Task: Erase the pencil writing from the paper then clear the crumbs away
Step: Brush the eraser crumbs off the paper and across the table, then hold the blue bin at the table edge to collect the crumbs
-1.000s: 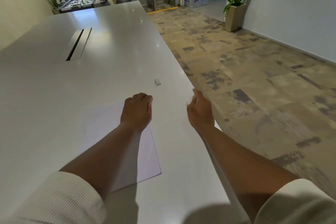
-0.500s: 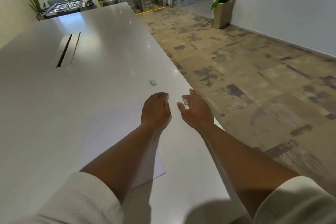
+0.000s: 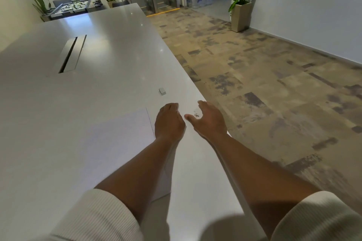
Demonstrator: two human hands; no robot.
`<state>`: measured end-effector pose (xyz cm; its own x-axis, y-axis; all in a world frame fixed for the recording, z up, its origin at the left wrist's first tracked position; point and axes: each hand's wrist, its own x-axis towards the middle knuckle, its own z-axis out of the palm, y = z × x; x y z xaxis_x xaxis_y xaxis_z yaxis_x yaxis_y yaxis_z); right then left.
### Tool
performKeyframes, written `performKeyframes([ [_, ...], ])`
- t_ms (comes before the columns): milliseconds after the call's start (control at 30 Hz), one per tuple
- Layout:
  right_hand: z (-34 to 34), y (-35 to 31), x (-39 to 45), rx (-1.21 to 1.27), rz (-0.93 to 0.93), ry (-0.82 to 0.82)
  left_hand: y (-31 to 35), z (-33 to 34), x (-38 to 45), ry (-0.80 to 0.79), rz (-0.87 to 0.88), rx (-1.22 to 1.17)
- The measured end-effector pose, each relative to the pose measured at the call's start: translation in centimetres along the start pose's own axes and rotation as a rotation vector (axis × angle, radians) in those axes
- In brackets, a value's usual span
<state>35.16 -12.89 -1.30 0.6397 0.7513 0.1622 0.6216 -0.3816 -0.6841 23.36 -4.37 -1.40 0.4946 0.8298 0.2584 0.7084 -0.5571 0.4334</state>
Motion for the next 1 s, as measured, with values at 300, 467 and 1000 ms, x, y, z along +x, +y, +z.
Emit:
performKeyframes([
  [300, -0.6, -0.1, 0.3, 0.026, -0.12, 0.046, 2.2, 1.0, -0.5, 0.054, -0.178, 0.014],
  [467, -1.0, -0.2, -0.2, 0.141, -0.133, 0.037, 3.1, 1.1, -1.6, 0.101, -0.253, -0.009],
  [1000, -1.5, -0.1, -0.1, 0.246, -0.14, 0.057, 4.6, 1.1, -3.4, 0.155, -0.252, -0.048],
])
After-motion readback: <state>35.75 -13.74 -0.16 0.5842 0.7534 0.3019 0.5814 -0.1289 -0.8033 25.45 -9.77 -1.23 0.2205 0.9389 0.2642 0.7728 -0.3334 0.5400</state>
